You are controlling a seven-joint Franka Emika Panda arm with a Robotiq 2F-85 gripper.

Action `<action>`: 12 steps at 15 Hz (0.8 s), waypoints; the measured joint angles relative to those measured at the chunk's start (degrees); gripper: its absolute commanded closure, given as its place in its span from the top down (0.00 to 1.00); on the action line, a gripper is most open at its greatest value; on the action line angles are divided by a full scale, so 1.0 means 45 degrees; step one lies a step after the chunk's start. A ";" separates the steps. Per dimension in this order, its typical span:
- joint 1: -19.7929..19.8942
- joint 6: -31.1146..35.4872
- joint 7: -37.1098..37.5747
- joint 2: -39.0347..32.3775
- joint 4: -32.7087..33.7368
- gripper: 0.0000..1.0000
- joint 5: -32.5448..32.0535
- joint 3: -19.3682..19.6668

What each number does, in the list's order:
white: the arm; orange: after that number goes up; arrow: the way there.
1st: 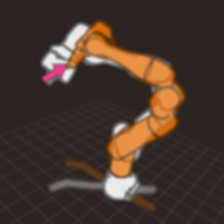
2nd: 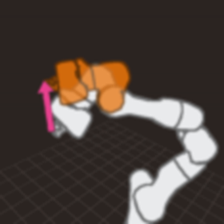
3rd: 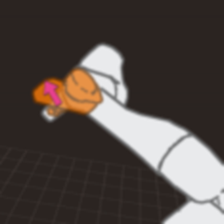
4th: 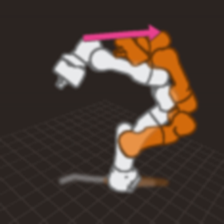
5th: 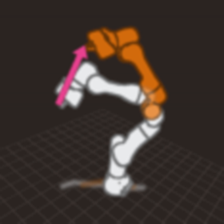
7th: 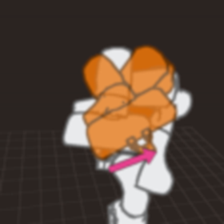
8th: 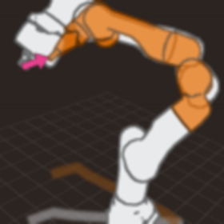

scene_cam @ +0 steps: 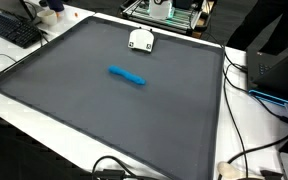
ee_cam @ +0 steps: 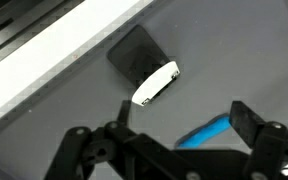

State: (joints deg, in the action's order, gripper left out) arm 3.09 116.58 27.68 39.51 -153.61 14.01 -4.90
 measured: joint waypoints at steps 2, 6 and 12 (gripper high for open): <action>0.0001 0.0509 0.1157 -0.0259 -0.0334 1.00 0.0687 -0.0368; -0.0008 0.2146 0.2962 -0.1022 -0.0959 1.00 0.1391 -0.0869; -0.0235 0.4001 0.4039 -0.2939 -0.0938 1.00 0.1584 -0.0944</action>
State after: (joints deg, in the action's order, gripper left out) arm 2.03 134.58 45.86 26.29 -157.83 21.14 -9.14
